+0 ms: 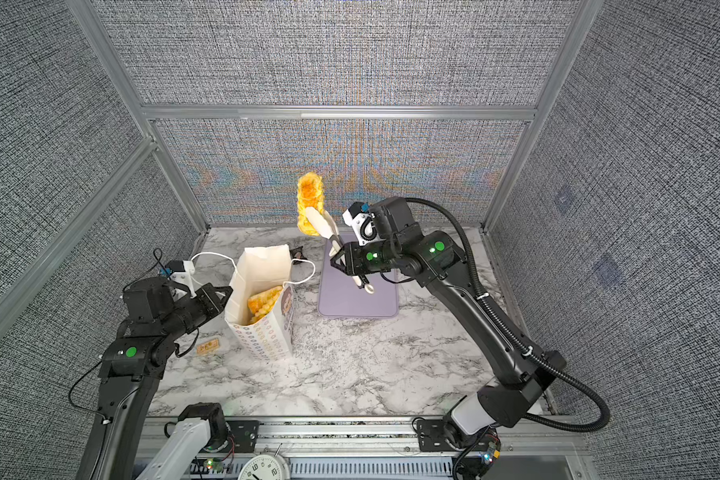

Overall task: Place the fake bread into the paper bag
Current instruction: 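Lift the long bread with the tongs and swing it toward the bag, then lower the long bread into the bag held by the left gripper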

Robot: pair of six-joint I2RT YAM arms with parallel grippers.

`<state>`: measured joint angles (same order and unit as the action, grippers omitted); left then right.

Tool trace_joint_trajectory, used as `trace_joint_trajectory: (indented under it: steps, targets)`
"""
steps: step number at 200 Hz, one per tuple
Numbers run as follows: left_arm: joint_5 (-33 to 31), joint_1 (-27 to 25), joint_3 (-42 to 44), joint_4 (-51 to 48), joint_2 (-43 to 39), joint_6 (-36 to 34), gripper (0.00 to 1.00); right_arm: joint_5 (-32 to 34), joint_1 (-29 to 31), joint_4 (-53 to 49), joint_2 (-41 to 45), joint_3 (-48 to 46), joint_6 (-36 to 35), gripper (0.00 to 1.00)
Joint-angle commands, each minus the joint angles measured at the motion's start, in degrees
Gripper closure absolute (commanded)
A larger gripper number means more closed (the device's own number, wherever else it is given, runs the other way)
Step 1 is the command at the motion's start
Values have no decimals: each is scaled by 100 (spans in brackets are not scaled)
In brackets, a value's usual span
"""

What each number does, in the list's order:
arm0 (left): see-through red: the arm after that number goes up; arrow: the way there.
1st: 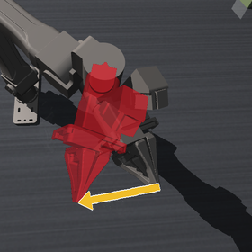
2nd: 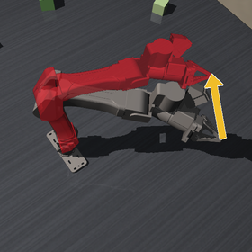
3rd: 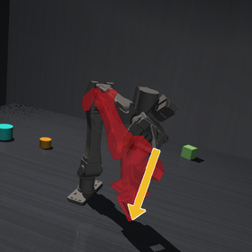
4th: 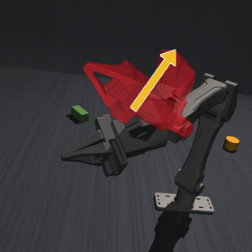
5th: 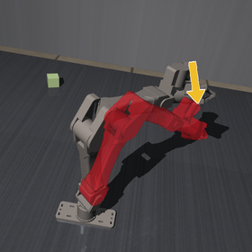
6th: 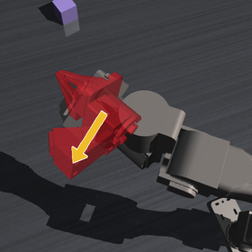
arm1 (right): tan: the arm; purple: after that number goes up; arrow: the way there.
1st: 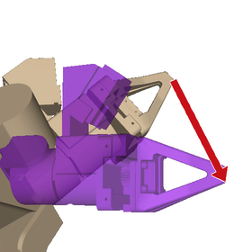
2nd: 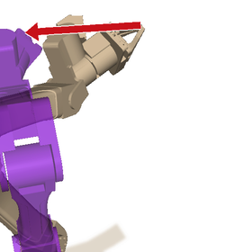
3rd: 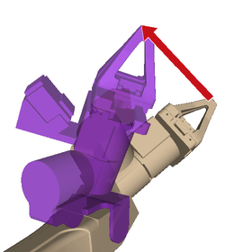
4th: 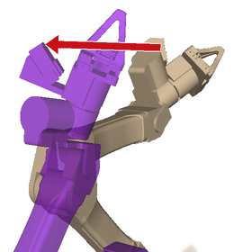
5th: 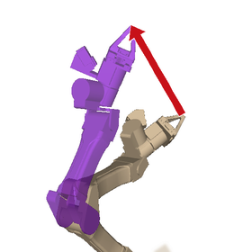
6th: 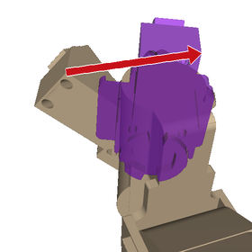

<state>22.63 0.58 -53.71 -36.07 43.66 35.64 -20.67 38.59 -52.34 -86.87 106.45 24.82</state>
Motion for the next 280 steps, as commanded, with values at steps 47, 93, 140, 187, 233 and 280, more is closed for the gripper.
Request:
trace_joint_trajectory:
  steps: [47,93,140,187,233,280]
  targets:
    - [39,7,-16,121,-46,-9,100,233,625,206,39,23,207,70]
    - [49,4,-16,115,-76,-13,100,419,1019,264,91,-93,338,70]
    - [48,7,9,147,-94,-13,100,617,1332,284,116,-194,459,70]
    - [31,6,13,156,-129,2,100,822,1566,338,205,-327,563,70]
    - [1,11,15,134,-162,13,100,943,1704,348,315,-479,643,70]
    - [-57,10,9,118,-174,15,100,1015,1868,430,399,-642,746,70]
